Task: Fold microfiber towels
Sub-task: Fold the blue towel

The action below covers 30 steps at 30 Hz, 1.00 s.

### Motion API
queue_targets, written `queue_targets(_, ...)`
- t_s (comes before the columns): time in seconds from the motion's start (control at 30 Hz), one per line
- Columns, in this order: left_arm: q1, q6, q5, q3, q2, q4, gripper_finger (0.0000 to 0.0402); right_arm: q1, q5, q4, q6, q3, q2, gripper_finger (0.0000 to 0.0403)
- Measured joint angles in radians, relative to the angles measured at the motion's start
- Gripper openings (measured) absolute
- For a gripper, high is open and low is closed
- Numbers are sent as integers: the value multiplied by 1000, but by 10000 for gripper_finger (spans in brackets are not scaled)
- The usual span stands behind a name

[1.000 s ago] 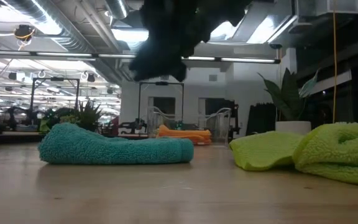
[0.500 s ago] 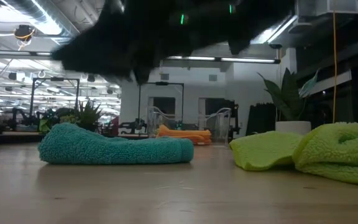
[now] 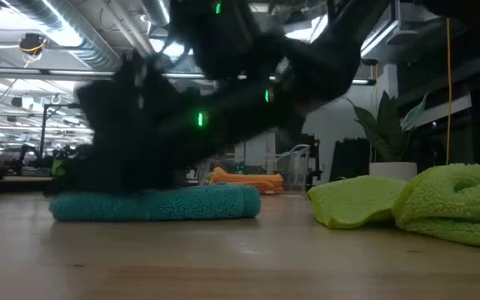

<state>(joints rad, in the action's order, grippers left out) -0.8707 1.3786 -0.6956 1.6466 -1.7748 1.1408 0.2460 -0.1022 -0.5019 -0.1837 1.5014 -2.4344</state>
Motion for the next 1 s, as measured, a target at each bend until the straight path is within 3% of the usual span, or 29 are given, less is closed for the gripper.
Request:
queue_targets(0.27,0,1,2,0,0,-1,161,-1,24,-30,6,3,-8,136)
queue_targets(0.5,0,1,2,0,0,-2,161,-12,20,8,91,7,132,136)
queue_targets(0.7,-3,7,3,0,1,-10,161,-31,-10,388,30,6,297,136)
queue_targets(0.9,-3,6,6,0,1,-10,161,-33,-242,824,-128,5,367,135)
queue_targets(1.0,-3,6,6,0,1,-10,161,-37,-265,933,-178,3,369,136)
